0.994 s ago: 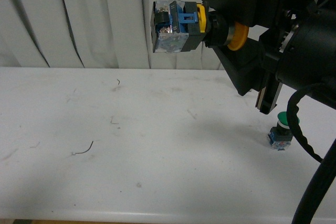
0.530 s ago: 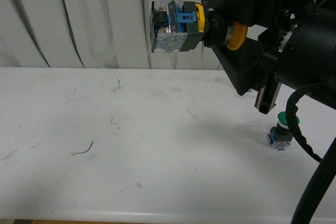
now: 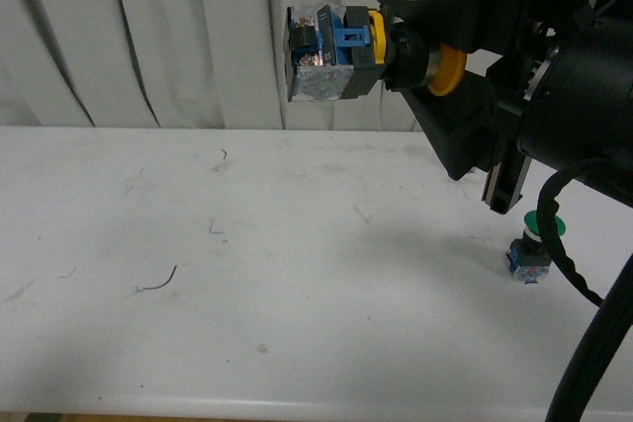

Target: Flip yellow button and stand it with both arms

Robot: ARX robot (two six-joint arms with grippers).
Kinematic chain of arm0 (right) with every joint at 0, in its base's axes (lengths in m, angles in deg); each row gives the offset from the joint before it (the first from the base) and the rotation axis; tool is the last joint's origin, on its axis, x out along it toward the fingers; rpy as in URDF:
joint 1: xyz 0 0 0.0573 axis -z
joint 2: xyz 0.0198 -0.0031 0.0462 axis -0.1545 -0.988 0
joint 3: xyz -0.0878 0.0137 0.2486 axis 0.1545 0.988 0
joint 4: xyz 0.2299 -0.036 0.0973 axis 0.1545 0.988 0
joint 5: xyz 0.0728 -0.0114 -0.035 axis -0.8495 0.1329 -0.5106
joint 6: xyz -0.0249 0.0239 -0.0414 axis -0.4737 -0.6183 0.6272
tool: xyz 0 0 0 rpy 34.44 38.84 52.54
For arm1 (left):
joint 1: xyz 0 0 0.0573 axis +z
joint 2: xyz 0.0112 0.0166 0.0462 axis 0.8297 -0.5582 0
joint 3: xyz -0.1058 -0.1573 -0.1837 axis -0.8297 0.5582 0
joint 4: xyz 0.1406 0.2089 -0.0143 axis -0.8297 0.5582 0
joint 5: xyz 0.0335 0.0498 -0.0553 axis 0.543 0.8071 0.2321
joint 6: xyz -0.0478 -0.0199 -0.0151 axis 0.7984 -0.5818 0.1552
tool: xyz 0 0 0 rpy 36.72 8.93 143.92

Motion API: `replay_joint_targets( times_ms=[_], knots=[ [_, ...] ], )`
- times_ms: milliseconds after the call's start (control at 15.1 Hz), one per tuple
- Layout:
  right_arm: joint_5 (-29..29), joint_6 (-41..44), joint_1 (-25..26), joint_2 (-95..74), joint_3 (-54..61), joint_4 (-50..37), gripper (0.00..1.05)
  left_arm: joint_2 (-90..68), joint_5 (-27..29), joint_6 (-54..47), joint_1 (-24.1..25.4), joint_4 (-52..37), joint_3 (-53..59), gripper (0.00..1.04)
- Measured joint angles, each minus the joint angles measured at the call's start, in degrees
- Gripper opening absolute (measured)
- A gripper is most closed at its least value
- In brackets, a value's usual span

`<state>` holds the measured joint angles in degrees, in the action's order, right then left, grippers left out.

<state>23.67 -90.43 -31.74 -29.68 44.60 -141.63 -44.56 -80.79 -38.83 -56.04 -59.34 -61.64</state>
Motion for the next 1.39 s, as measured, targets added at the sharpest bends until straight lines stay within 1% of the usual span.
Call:
replay_joint_targets(
  times_ms=[66,199,265,331,398,464,530,663,795,862,1061,1392],
  knots=[
    [1.16,1.42,0.07,0.24,-0.02,0.00,0.32,0.00,0.00,0.00,0.00,-0.02,0.00,0.16],
    [5.35,7.56,1.18,1.03,-1.44,0.33,0.32,0.00,0.00,0.00,0.00,-0.04,0.00,0.39],
    [9.01,13.42,2.12,2.14,-3.19,5.86,0.32,0.00,0.00,0.00,0.00,-0.02,0.00,0.52],
    [17.53,27.28,3.82,3.02,-5.35,15.54,0.32,0.00,0.00,0.00,0.00,-0.02,0.00,0.77],
    [22.73,35.19,4.76,3.02,-5.81,18.08,0.32,0.00,0.00,0.00,0.00,-0.02,0.00,0.90],
    [27.30,43.36,6.01,3.02,-6.32,18.03,0.32,0.00,0.00,-0.04,0.00,-0.02,0.00,1.00],
    [30.49,50.27,7.10,3.04,-7.17,17.73,0.32,0.00,0.00,-0.04,0.00,-0.02,0.00,0.97],
    [35.04,61.18,9.14,3.13,-8.66,19.28,0.32,0.00,0.00,-0.02,0.00,-0.02,0.00,0.98],
    [37.83,66.03,10.21,2.56,-9.97,21.59,0.32,0.00,0.00,-0.04,0.00,-0.02,0.00,0.98],
    [39.21,67.56,11.06,1.66,-11.19,22.82,0.32,0.00,0.00,-0.04,0.00,-0.04,0.00,0.98],
    [39.23,67.93,12.96,-3.08,-15.65,29.46,0.32,0.00,0.00,-0.04,0.00,-0.04,0.00,0.98],
    [38.75,65.99,14.73,-14.86,-32.00,40.98,0.32,0.00,0.00,-0.04,0.00,-0.04,0.00,0.98]
  ],
)
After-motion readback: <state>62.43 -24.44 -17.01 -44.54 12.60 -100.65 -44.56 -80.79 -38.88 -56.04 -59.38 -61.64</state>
